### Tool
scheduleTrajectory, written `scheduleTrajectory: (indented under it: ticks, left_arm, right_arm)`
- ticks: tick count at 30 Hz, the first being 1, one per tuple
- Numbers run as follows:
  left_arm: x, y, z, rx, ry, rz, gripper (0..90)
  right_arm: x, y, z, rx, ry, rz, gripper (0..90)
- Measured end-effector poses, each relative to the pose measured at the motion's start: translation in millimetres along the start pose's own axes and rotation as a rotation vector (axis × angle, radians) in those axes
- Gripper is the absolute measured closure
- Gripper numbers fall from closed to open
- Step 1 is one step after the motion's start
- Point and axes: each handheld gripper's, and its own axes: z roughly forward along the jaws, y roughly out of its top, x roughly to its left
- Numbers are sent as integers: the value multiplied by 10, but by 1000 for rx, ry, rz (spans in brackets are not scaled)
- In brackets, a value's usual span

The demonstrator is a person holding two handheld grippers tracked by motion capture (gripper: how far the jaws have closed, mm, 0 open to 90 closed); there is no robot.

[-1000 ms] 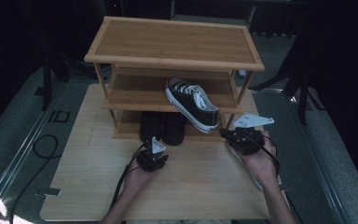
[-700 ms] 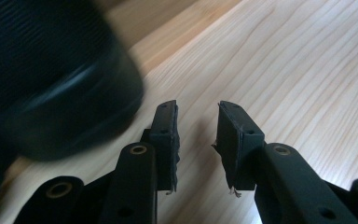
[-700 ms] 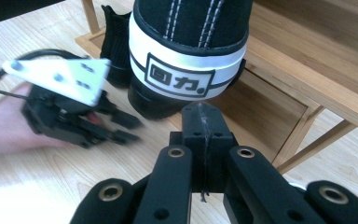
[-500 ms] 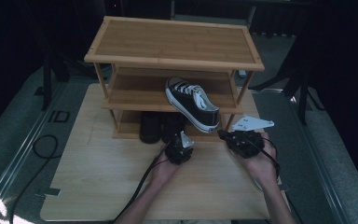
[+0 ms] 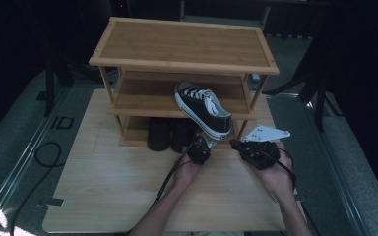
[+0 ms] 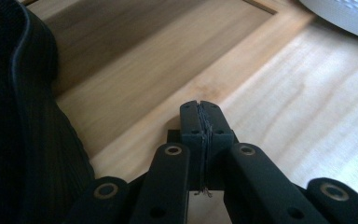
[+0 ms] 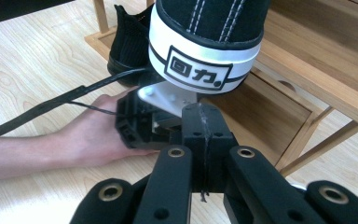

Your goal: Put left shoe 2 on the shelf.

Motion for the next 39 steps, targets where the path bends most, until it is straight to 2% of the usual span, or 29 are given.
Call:
scheduleTrajectory:
  ticks: [3,4,14,16,17,19,20,23,25,26,34,39]
  left_arm:
    - [30,25,13,-14,-5,-19,900]
    - [18,35,24,-24,10,-21,900]
    - [56,108,103,-18,21,-49,900]
    - [54,121,121,-19,27,-68,900]
    - [49,136,121,-10,48,-78,900]
    - [37,147,150,-20,30,-105,900]
    - [228,221,132,-8,75,181,900]
    - [224,250,151,4,75,187,900]
    - [237,251,166,3,90,188,899]
    - [254,249,174,2,83,187,899]
    - [241,245,180,7,95,188,900]
    - [227,243,182,5,97,186,900]
  right_arm:
    - [10,-3,1,0,3,-2,900]
    - [13,-4,6,-1,4,-5,900]
    - [52,10,44,-14,10,-15,900]
    - [58,25,47,-17,10,-15,900]
    - [59,32,50,-19,11,-17,900]
    - [63,41,56,-25,11,-18,900]
    - [66,44,58,-27,11,-18,900]
    - [79,52,60,-41,12,-19,900]
    - [87,61,64,-51,-2,-27,900]
    - [88,66,68,-52,-8,-29,900]
    - [33,43,52,-59,-14,-8,900]
    - [45,47,62,-59,-12,-5,900]
